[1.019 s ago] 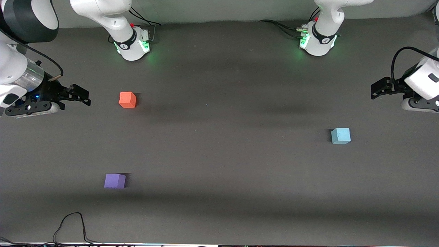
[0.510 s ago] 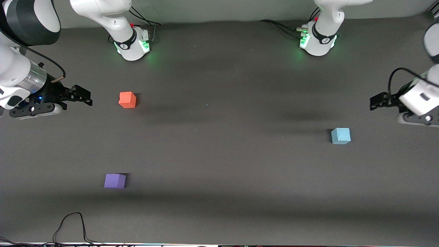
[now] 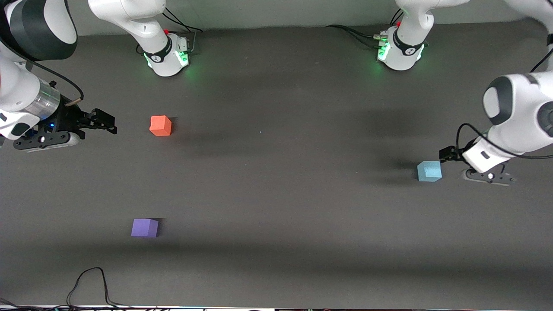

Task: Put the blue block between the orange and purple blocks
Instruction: 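Reach the left gripper down to the light blue block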

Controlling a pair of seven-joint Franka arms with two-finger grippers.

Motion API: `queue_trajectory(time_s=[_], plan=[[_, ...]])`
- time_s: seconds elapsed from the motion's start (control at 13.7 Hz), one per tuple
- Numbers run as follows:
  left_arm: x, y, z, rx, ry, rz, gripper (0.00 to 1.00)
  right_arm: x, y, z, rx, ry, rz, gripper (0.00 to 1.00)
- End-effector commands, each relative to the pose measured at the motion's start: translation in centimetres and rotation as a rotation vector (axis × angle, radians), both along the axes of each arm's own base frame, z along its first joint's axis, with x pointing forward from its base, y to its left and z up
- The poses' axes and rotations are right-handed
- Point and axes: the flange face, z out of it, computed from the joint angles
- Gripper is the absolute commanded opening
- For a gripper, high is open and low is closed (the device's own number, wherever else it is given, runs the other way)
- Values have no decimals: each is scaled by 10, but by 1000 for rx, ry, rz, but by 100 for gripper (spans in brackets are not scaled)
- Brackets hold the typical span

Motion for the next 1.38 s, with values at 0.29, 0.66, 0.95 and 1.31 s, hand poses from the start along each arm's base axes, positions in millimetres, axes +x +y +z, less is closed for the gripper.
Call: queue_trajectory(time_s=[0.29, 0.66, 0.95, 1.31], plan=[[-12, -1, -106, -3, -64, -20, 100, 1, 1, -2, -8, -1, 4, 100], [-16, -1, -126, -5, -29, -8, 90, 2, 4, -6, -4, 7, 6, 100], [-20, -2, -128, -5, 7, 37, 45, 1, 4, -10, -5, 16, 7, 100], [-3, 1, -95, -3, 7, 30, 41, 0, 4, -11, -9, 17, 9, 100]])
